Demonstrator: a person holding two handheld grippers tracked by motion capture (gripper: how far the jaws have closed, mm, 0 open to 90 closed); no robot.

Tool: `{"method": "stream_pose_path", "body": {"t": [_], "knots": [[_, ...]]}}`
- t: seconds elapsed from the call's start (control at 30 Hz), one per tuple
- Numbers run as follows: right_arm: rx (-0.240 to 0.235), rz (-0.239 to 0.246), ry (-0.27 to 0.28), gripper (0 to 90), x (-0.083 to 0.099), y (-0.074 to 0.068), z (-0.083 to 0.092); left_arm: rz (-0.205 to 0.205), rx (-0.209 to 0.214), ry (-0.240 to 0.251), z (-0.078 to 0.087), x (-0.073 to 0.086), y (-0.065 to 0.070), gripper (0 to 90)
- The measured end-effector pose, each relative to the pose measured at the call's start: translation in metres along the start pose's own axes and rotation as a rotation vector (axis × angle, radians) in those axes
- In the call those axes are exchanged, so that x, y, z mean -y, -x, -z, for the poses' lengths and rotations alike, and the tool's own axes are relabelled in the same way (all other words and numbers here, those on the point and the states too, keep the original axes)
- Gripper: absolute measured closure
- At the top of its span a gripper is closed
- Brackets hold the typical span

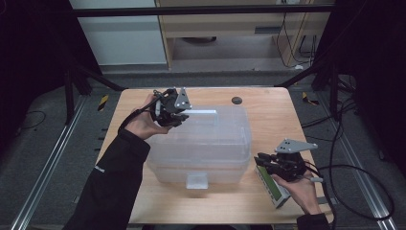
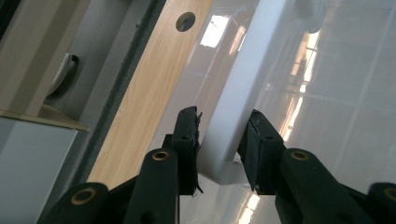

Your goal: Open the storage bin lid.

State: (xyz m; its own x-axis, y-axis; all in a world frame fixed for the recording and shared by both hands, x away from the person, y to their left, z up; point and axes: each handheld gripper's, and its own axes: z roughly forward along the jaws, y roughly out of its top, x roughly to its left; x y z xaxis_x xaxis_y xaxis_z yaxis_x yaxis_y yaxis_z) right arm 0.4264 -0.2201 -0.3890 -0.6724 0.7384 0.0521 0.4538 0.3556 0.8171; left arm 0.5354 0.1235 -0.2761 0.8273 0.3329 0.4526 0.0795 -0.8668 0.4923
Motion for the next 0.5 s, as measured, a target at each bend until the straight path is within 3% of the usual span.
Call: {"method": "stream_pose_path", "body": {"t": [0.27, 0.5], "knots": [[-0.021, 0.013, -0.015, 85.9, 0.002, -0.004, -0.011, 0.016, -0.004, 0.007, -0.001, -0.001, -0.004, 67.8], [-0.039, 0.001, 0.004, 89.9, 0.002, -0.005, -0.015, 0.027, 0.006, 0.008, -0.001, 0.0, -0.004, 67.5]]}}
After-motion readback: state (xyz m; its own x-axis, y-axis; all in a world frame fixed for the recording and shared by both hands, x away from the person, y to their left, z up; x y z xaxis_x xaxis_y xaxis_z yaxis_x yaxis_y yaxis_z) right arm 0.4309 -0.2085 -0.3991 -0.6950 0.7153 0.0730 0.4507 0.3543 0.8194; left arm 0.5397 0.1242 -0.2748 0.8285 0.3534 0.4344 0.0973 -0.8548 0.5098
